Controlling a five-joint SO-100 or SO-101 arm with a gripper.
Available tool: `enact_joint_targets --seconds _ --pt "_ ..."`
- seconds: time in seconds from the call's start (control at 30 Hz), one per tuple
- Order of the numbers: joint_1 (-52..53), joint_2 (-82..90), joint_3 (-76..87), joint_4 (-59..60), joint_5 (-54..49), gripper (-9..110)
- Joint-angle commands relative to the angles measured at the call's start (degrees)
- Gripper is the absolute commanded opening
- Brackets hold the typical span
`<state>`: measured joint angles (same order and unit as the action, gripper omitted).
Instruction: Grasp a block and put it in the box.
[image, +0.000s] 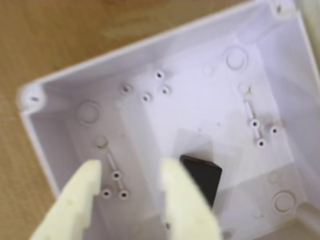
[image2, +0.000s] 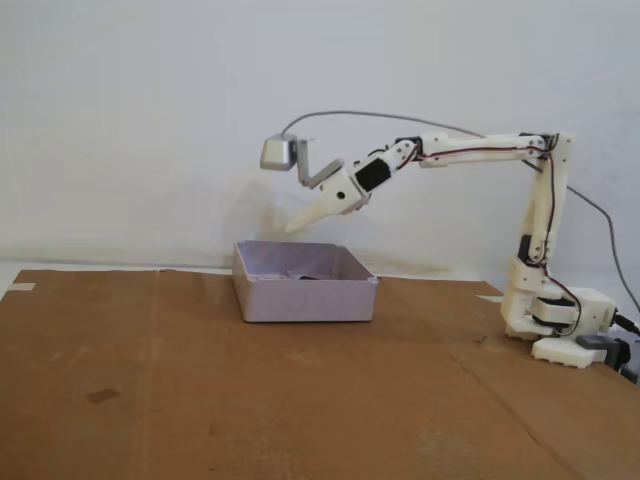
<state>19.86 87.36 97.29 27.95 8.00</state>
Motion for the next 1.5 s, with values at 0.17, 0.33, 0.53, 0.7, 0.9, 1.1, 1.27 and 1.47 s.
enact_joint_targets --seconds 0.17,0.33,0.53,0.7,0.9,1.1,1.27,1.47 --pt "-2.02 16.08 -6.59 -1.76 -0.62 0" --pt "-2.99 19.34 -6.33 -1.67 -0.62 0" --pt "-4.04 20.92 -6.33 -1.67 -0.62 0" --pt "-6.24 23.64 -4.92 -1.67 -0.62 0" --pt "-8.79 30.06 1.93 -1.67 -0.62 0" --pt "-11.16 35.42 8.17 -1.67 -0.62 0" --pt "-12.66 39.46 14.77 -1.76 -0.62 0" --pt "-12.39 46.41 23.12 -2.46 -0.62 0"
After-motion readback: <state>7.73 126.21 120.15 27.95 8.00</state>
